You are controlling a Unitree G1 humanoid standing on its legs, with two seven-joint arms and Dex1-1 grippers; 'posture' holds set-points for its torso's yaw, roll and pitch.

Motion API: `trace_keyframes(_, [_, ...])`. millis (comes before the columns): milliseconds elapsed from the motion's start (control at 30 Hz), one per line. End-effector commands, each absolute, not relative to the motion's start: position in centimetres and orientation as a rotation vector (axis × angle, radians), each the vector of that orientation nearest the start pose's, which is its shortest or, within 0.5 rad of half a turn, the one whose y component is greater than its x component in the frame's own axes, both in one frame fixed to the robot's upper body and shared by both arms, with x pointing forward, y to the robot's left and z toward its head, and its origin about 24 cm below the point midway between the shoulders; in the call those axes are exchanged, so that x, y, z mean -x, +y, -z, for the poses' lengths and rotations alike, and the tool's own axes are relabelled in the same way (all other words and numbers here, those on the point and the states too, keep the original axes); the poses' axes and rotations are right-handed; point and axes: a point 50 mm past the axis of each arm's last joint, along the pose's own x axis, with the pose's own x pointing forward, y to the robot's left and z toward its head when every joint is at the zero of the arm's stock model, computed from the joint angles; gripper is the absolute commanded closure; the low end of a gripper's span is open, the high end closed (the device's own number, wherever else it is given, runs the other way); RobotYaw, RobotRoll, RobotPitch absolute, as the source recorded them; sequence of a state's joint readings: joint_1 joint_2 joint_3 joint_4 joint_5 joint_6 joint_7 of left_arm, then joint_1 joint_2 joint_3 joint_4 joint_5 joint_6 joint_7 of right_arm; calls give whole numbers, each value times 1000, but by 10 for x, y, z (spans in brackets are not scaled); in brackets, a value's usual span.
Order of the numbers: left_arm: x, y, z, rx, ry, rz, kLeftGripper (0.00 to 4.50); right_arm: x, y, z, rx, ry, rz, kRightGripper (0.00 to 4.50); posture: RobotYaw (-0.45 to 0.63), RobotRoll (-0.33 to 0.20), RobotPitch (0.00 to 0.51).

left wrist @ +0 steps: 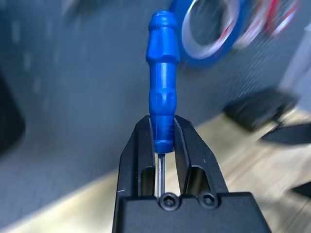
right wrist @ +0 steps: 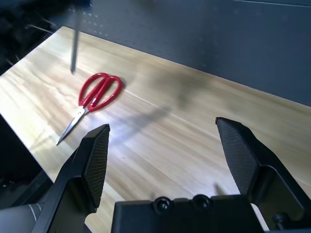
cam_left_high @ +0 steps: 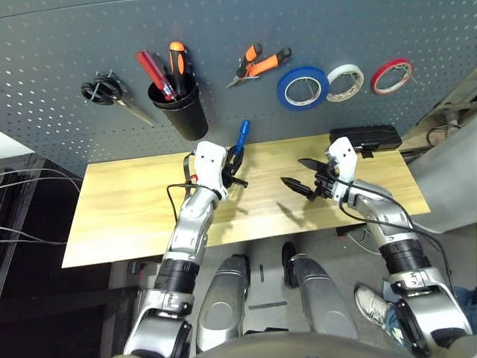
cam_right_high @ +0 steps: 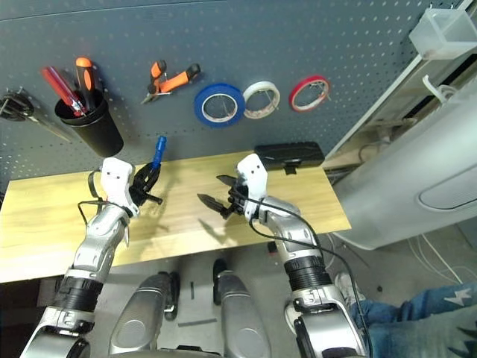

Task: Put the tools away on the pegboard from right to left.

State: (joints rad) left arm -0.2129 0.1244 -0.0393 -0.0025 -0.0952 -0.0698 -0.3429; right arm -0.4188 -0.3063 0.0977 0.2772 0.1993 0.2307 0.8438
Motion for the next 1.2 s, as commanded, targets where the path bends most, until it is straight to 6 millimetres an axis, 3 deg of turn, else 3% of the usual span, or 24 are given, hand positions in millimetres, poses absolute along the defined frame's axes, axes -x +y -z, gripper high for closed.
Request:
trace_keyframes(33, [-279,129,-116,-64,-333,460,4065,-311,-131,-85,100,126,-982,0,155,0,205])
trace_keyframes(333, [-280,132,-162,-64,-520,414,4065,-321,-105,-127,68,-61,-1020,0,158,0,202])
trace_keyframes(633, [-289,139,-211,-58,-694,333,4065,-325,-83,-147,62,-145,-1071,0,166,0,198])
trace_keyframes(1000, [-299,156,-238,-60,-770,258,4065,-330,-56,-168,51,-254,-1119,0,177,0,189])
trace_keyframes(1200, [-307,171,-238,-97,-762,208,4065,-334,-43,-172,55,-296,-1133,0,185,0,183])
